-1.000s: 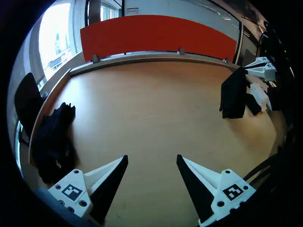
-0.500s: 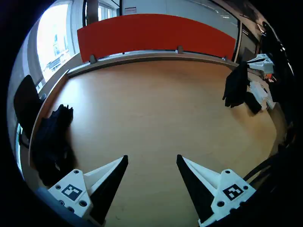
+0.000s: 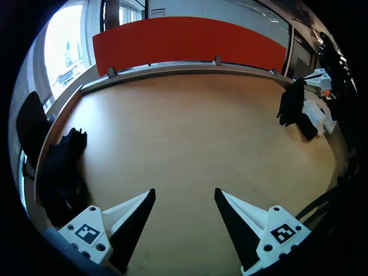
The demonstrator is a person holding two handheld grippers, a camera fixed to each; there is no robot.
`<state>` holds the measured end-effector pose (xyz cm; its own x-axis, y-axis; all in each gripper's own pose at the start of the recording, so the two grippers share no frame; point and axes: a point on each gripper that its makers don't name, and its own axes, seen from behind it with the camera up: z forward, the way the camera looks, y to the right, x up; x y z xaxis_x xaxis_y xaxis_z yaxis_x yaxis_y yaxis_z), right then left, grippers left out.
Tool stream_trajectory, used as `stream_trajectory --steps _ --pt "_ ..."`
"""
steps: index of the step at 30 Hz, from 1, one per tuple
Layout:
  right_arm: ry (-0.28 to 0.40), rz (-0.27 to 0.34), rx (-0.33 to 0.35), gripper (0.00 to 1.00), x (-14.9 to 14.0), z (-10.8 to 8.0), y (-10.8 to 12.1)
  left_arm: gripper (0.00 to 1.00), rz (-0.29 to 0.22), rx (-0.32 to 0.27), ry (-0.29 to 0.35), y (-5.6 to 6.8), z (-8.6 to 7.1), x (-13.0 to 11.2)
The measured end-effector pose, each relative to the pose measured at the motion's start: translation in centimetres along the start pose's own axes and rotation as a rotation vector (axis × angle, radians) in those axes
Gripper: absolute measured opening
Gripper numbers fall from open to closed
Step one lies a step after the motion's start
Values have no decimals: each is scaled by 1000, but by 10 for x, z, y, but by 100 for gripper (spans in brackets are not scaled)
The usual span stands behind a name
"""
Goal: Fold towel
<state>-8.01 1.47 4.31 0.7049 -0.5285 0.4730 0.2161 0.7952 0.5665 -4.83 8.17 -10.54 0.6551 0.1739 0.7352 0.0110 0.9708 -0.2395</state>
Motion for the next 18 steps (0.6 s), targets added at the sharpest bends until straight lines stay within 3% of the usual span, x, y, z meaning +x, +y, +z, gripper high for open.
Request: stream_trajectory --steps 18 --pt "-43 38 -99 4 -27 -15 83 95 -3 10 -5 1 3 2"
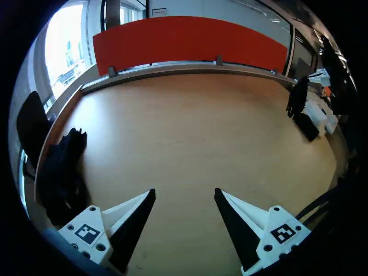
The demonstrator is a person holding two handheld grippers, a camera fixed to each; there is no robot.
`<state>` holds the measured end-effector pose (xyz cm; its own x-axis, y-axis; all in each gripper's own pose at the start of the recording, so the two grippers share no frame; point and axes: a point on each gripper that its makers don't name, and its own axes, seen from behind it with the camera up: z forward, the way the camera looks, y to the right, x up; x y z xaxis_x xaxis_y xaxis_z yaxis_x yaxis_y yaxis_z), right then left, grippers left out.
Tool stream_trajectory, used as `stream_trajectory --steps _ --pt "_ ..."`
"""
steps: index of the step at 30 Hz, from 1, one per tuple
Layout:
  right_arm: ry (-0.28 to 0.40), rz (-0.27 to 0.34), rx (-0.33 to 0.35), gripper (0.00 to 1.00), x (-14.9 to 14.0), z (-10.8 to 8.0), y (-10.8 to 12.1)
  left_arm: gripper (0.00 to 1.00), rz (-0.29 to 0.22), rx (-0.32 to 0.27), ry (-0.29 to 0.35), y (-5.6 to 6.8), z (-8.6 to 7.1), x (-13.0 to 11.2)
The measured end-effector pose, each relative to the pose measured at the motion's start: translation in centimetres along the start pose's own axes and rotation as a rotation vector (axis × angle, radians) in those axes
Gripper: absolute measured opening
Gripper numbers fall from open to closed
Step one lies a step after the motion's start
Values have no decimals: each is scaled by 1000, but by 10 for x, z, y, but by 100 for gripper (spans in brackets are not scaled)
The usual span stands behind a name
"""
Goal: Fold towel
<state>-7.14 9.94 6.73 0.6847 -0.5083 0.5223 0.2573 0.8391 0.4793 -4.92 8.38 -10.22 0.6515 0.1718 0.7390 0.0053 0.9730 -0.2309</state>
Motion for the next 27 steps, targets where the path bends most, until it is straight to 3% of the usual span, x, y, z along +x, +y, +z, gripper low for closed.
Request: stream_trajectory --steps 12,27 --pt "-37 21 -42 4 -18 6 39 95 1 5 -5 3 1 1" --pt "-78 36 -65 4 -32 20 68 95 4 15 -13 5 2 2"
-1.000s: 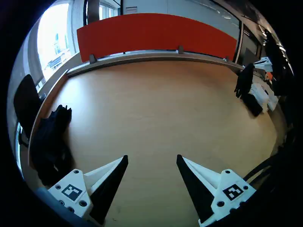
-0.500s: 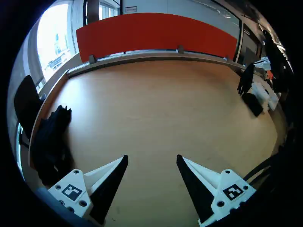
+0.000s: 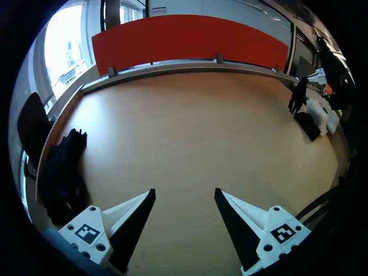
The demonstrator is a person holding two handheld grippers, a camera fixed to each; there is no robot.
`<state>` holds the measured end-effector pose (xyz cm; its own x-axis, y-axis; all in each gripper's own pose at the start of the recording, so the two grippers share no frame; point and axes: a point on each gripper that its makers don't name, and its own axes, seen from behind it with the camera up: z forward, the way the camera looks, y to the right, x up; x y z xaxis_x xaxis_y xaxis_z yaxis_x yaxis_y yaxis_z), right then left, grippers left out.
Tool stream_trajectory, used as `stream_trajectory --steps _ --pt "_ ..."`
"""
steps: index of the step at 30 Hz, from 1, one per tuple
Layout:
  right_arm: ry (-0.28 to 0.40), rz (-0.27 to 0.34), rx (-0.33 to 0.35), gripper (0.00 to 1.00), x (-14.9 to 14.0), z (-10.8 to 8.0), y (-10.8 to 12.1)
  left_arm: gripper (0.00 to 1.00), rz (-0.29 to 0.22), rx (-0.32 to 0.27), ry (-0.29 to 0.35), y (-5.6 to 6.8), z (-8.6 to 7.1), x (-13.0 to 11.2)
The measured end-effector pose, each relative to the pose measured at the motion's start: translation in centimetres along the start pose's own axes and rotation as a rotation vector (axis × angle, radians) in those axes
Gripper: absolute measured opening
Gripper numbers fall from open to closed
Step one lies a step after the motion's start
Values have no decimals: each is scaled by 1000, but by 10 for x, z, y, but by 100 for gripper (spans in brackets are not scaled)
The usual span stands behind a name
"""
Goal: Fold towel
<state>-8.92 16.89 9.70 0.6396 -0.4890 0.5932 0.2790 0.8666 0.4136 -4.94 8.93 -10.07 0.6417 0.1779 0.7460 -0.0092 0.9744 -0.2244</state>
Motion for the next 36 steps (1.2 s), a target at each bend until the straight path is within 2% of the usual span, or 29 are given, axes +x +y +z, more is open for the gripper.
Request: stream_trajectory --steps 9,15,21,27,36 --pt "-10 8 -2 4 -6 3 4 95 6 -1 1 3 2 5" --pt "-26 14 -12 4 -21 -4 9 95 12 -5 2 5 3 8" --pt "-57 43 -31 4 -50 -17 18 95 17 -9 3 5 3 10" --pt "-107 84 -55 4 -92 -32 26 95 27 -15 4 7 2 11" --pt "-162 140 -68 4 -143 -47 24 95 39 -20 3 10 2 11"
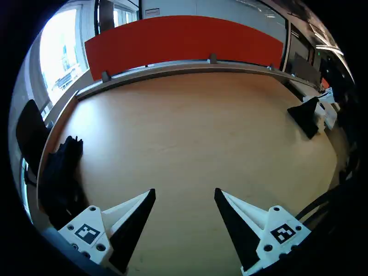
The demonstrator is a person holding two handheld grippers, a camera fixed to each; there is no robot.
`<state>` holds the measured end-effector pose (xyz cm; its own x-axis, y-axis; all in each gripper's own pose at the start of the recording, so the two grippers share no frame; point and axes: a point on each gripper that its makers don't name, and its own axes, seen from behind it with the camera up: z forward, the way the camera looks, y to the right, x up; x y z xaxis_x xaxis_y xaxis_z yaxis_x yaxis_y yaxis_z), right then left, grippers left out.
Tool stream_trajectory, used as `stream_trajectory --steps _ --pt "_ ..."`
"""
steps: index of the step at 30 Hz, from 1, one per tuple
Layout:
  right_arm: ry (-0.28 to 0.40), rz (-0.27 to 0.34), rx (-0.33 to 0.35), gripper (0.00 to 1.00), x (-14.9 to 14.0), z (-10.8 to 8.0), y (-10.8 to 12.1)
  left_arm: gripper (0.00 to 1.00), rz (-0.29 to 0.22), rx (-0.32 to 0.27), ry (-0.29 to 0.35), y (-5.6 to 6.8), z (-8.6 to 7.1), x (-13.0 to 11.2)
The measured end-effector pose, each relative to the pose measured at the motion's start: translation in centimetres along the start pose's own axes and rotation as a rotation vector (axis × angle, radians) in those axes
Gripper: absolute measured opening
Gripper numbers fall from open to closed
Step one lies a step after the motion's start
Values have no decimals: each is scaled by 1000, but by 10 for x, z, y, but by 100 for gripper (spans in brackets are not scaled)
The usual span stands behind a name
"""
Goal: Fold towel
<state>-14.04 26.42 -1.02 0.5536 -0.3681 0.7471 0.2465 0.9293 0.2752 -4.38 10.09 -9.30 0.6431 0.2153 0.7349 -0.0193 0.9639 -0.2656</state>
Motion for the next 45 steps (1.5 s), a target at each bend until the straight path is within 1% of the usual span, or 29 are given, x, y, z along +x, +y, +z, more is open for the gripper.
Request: stream_trajectory --steps 6,12,21,33,42,45 --pt "-32 12 3 4 -26 -1 -4 95 5 -1 0 2 -1 -1" --pt "-67 17 -3 4 -48 -1 -7 95 4 1 1 1 -3 -2" --pt "-140 61 -21 4 -86 8 -6 95 8 9 2 -4 -6 -3" --pt "-213 107 -34 4 -113 19 -7 95 18 18 -3 -8 -8 -6" --pt "-284 158 -39 4 -138 33 -5 95 23 25 -8 -9 -9 -7" --pt "-290 172 -38 4 -141 37 -5 95 25 28 -9 -9 -9 -7"
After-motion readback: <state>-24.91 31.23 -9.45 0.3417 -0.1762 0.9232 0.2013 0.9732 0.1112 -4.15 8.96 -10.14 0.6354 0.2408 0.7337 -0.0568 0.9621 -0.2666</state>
